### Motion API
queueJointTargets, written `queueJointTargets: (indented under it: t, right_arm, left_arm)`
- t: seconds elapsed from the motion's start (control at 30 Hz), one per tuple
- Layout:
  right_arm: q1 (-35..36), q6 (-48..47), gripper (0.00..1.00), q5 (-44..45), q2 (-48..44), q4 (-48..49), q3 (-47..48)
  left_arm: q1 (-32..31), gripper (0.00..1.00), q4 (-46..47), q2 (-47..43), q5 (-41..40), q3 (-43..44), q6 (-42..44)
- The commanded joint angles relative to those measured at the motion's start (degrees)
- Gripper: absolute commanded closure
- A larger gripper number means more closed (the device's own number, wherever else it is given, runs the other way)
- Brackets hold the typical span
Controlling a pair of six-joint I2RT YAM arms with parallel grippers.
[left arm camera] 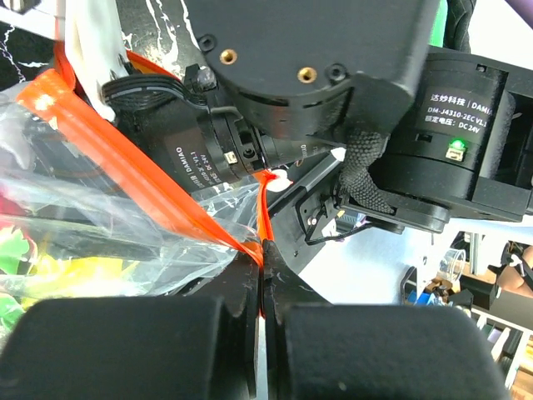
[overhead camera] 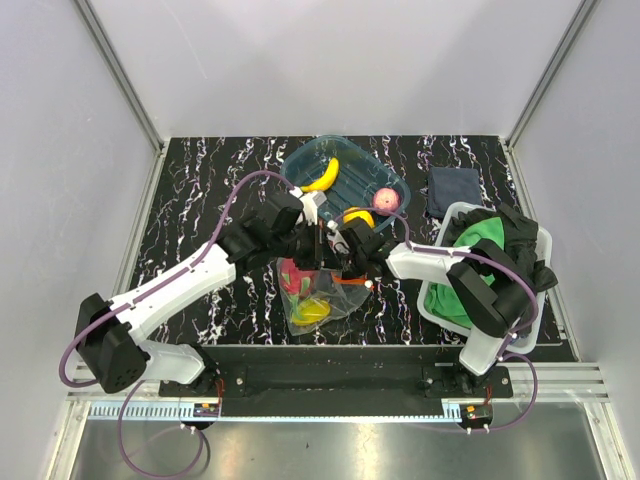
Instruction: Open the zip-top bag and remove the fake food
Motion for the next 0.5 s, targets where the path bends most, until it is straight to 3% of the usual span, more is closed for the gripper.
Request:
queueJointTargets:
  t: [0.0,0.47]
  right_arm:
    - [0.11,-3.28,0.57,-0.16,-3.48,-8.0,2.1]
    - [0.11,-6.55,0.09,-6.05,-0.41,-14.43,3.86]
  left_arm:
    - [-0.16,1.0,1.29,0.45,2.5,1.65,1.18]
    - [-0.25,1.0,2.26,1.42,4.08,1.38,0.83]
